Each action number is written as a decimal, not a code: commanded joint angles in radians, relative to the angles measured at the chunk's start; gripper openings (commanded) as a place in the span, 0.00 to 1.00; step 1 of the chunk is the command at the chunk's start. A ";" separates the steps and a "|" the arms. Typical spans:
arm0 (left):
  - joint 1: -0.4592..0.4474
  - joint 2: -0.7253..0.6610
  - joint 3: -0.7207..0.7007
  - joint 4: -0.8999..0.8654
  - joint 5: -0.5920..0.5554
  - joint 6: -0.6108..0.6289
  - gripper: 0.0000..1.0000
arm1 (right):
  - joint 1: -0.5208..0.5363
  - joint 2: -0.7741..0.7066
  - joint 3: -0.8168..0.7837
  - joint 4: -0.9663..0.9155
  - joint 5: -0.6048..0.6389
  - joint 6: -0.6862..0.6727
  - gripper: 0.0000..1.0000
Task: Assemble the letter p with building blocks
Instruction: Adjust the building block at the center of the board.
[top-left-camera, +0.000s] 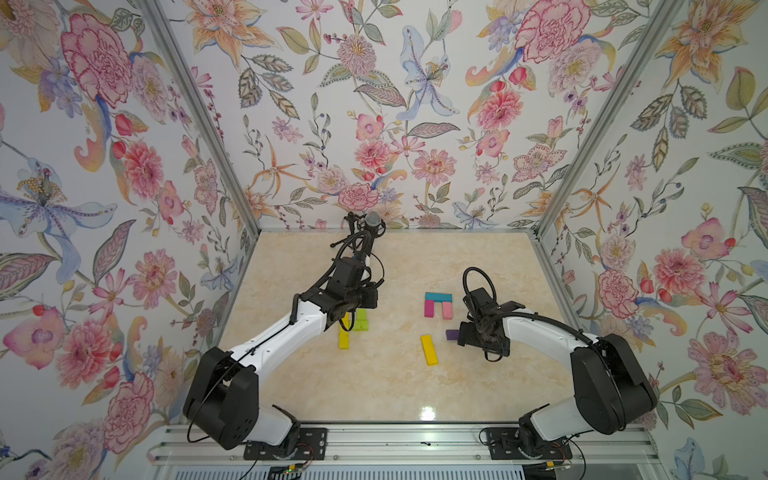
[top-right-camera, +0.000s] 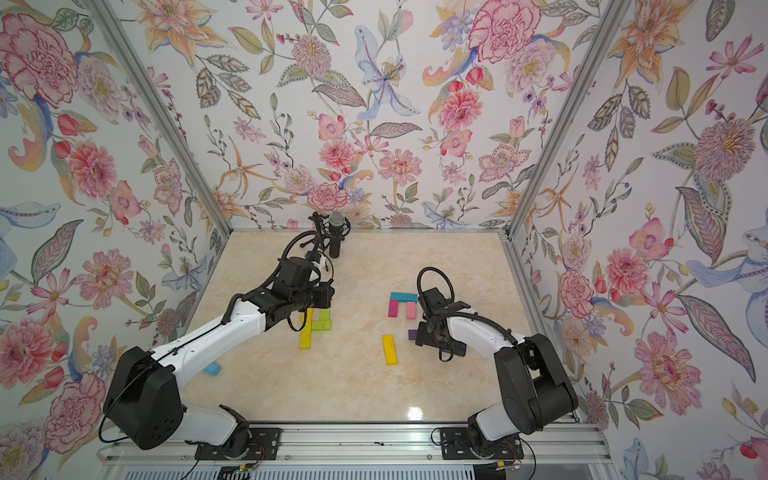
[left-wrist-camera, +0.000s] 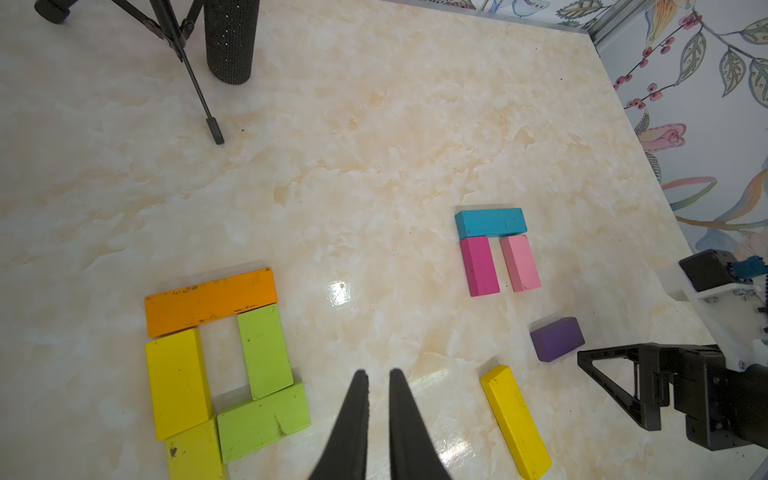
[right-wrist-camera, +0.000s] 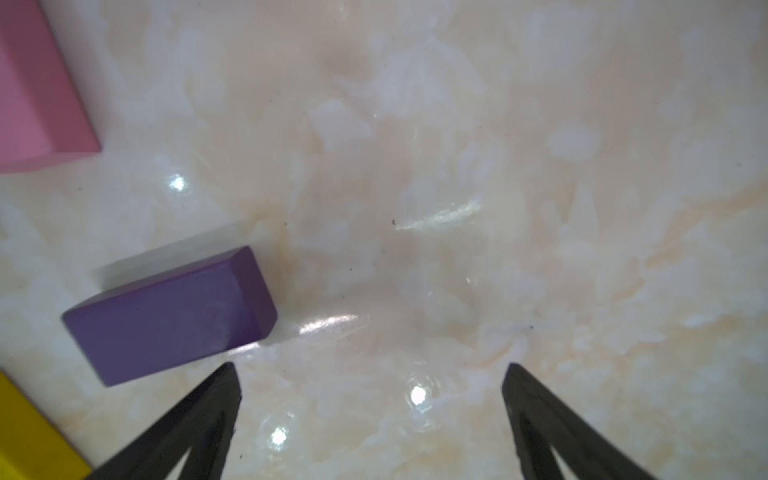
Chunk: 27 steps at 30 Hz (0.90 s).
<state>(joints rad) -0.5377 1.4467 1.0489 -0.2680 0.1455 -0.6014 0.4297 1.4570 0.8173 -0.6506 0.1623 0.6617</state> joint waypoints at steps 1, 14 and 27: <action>-0.004 0.018 0.027 -0.008 -0.017 0.005 0.14 | -0.021 -0.083 -0.030 -0.027 -0.008 0.012 0.92; -0.004 0.044 0.037 0.001 -0.002 0.006 0.12 | -0.105 -0.061 -0.032 0.092 -0.178 -0.085 0.10; -0.045 0.047 0.030 0.026 0.072 -0.016 0.04 | -0.107 0.073 -0.093 0.259 -0.235 -0.087 0.00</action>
<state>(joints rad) -0.5495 1.4853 1.0622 -0.2657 0.1623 -0.6075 0.3237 1.5013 0.7406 -0.4221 -0.0654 0.5823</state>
